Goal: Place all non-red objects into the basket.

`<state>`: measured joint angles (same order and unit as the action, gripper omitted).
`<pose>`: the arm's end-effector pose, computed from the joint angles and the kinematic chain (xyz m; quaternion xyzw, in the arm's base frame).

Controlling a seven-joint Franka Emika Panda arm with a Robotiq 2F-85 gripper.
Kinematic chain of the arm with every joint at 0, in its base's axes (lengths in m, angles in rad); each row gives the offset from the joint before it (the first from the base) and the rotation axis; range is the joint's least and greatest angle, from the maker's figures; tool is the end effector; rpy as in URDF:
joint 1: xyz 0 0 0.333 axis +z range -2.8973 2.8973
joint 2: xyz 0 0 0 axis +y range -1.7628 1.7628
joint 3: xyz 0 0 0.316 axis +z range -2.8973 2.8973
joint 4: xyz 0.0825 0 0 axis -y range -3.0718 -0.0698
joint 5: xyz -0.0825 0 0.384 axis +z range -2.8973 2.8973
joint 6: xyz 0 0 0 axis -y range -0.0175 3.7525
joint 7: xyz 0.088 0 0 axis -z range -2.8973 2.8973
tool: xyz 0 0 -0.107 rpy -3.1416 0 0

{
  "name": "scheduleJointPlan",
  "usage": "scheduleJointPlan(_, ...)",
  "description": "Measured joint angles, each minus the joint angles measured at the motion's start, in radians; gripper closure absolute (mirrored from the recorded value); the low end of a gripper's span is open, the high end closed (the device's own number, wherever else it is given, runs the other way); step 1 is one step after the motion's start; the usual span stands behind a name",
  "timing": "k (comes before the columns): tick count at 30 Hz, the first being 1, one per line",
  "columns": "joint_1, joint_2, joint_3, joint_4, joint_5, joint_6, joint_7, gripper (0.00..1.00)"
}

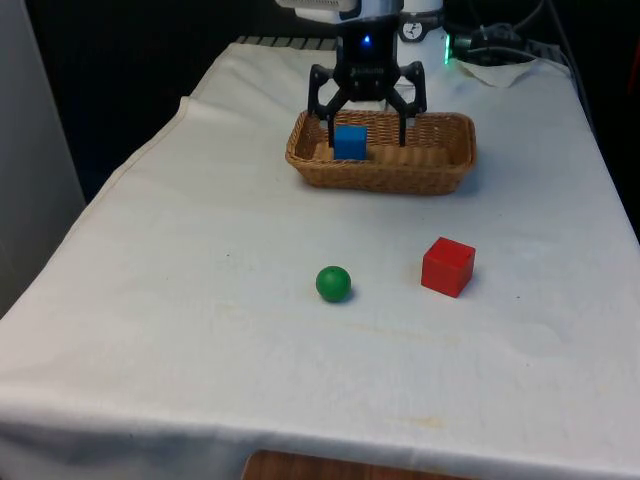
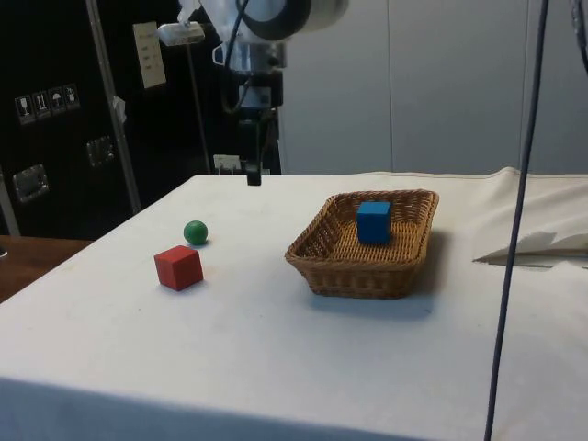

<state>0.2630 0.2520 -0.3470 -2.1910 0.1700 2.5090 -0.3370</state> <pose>0.5624 -0.0470 0.2849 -0.9968 -0.0667 -0.0441 0.0016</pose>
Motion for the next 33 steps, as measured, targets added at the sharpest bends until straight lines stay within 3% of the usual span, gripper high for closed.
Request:
scheduleJointPlan(14,-0.003,0.112,0.0,0.158,0.06,-0.037,-0.021,0.0)
scheduleJointPlan(28,-0.029,0.221,-0.004,0.311,0.171,-0.082,-0.095,0.0)
scheduleJointPlan(33,-0.031,0.254,-0.004,0.356,0.197,-0.096,-0.102,0.0)
